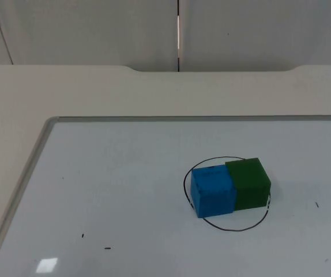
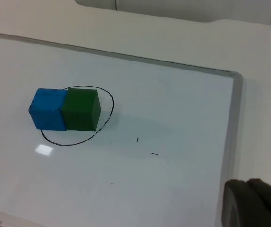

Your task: Push the two cubes into the marked area.

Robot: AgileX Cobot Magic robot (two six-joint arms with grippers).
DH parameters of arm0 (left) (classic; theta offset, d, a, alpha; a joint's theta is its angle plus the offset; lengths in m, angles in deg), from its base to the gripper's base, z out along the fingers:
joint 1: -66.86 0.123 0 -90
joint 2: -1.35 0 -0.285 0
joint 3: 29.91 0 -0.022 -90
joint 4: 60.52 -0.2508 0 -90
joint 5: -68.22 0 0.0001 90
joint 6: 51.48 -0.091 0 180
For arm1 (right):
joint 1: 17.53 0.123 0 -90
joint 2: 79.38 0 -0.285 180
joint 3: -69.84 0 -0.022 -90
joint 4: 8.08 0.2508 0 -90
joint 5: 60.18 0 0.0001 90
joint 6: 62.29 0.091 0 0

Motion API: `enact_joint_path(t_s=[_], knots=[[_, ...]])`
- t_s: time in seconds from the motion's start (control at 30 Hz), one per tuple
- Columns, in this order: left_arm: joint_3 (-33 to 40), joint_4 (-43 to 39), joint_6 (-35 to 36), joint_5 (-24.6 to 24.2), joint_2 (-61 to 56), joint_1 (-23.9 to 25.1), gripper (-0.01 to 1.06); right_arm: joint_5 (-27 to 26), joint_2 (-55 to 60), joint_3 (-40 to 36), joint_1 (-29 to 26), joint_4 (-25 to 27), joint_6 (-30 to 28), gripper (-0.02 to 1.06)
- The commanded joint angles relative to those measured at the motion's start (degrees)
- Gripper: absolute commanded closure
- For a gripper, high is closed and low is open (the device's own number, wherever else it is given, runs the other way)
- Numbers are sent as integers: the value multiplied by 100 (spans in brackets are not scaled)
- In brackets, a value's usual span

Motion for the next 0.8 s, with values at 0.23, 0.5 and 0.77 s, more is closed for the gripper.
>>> enact_joint_path(t_s=[0.23, 0.5, 0.77], knots=[[17, 52, -21, 74, -23, -18, 77, -13, -17, -7, -15, 0, -32, 105], [17, 40, -21, 74, -23, -18, -1, -13, -17, -7, -15, 0, -32, 101], [17, 40, -21, 74, -23, -18, 0, -13, -17, -7, -15, 0, -32, 77]])
